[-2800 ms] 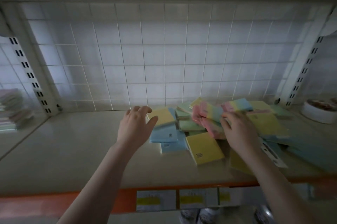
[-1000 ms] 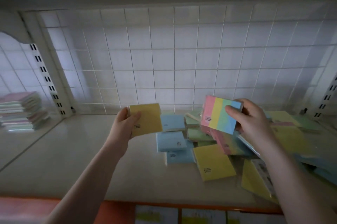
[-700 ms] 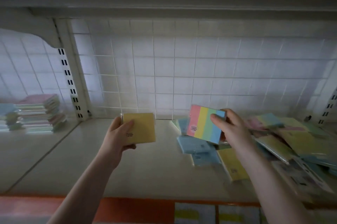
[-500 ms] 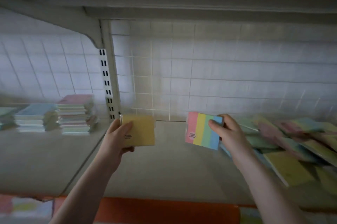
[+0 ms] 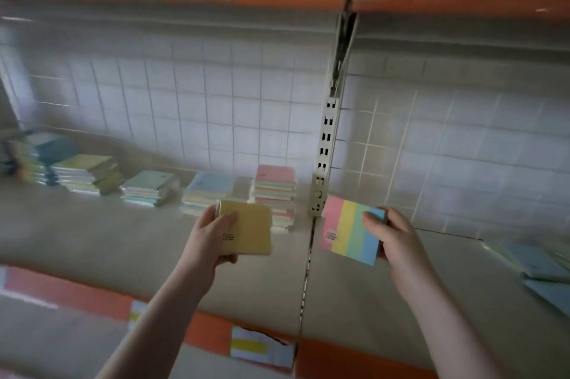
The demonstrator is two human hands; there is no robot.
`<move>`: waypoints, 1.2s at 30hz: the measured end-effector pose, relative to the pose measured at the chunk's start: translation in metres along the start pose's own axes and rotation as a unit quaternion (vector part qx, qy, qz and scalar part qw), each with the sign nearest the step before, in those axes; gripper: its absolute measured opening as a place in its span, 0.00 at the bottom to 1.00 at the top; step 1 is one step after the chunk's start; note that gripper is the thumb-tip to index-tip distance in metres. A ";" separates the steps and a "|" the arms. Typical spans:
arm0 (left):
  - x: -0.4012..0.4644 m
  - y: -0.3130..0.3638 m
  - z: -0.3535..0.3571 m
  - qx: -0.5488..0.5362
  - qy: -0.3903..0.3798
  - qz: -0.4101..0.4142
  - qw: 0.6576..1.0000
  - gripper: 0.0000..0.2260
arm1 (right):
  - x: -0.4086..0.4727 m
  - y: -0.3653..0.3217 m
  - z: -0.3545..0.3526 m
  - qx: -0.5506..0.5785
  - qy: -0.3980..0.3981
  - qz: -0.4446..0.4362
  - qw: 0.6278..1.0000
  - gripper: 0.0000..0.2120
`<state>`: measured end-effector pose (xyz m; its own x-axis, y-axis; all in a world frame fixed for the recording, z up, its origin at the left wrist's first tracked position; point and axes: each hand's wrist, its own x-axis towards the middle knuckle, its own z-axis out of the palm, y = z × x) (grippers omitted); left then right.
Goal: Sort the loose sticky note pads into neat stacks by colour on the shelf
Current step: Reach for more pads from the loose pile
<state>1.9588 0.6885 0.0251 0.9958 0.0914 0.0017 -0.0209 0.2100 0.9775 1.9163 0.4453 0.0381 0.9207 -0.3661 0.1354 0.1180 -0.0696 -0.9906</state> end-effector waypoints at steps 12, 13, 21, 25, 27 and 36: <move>0.017 0.022 -0.090 -0.015 0.064 0.005 0.998 0.07 | 0.006 -0.009 0.108 0.036 -0.043 0.019 0.998 0.01; 0.023 0.025 -0.101 -0.018 0.065 0.009 0.998 0.07 | 0.006 -0.012 0.122 0.036 -0.048 0.012 0.998 0.03; 0.091 0.048 -0.231 -0.024 0.048 0.010 0.999 0.07 | 0.009 -0.023 0.269 0.038 -0.038 -0.016 0.998 0.03; 0.128 0.063 -0.307 -0.015 0.059 0.002 0.998 0.06 | 0.014 -0.022 0.350 0.037 -0.038 -0.005 0.999 0.02; 0.146 0.069 -0.336 -0.009 0.067 -0.002 0.998 0.06 | 0.018 -0.025 0.383 0.037 -0.042 0.006 0.998 0.02; 0.213 0.091 -0.376 0.021 0.084 -0.005 0.996 0.05 | 0.043 -0.023 0.453 0.029 -0.067 0.024 0.997 0.01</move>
<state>2.1358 1.0926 0.0348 0.9671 0.2514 -0.0401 -0.0034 0.1704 0.9854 2.1220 0.8513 0.0575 0.9669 -0.2398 0.0873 0.0900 0.0002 -0.9959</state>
